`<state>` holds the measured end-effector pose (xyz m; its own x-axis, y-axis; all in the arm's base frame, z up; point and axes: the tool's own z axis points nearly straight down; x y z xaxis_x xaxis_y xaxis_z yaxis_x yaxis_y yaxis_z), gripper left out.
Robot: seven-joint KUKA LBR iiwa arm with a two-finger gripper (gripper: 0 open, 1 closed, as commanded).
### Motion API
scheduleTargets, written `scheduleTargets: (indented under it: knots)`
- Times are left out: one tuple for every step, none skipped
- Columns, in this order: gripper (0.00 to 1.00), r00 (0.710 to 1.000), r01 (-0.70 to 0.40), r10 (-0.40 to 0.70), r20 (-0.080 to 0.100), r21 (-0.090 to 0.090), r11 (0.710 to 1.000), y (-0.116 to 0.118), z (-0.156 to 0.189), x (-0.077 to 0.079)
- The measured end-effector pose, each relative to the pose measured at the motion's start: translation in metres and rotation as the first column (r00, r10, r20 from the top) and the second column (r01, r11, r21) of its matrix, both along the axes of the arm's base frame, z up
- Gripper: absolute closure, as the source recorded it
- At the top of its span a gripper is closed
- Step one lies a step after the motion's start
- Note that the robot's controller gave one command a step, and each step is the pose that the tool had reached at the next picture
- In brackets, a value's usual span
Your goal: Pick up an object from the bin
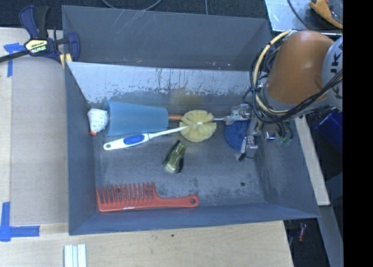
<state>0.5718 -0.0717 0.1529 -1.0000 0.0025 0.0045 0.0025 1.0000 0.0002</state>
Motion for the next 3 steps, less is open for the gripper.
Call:
scheduleTargets:
  knots:
    - [0.0,1.0,-0.003,0.003,0.009,-0.001,1.0,0.0,0.005,0.002]
    - [0.0,0.949,0.314,-0.314,0.014,0.002,0.95,0.02,-0.06,0.021]
    - [0.0,0.941,0.338,-0.338,0.012,0.0,0.941,0.029,-0.071,0.012]
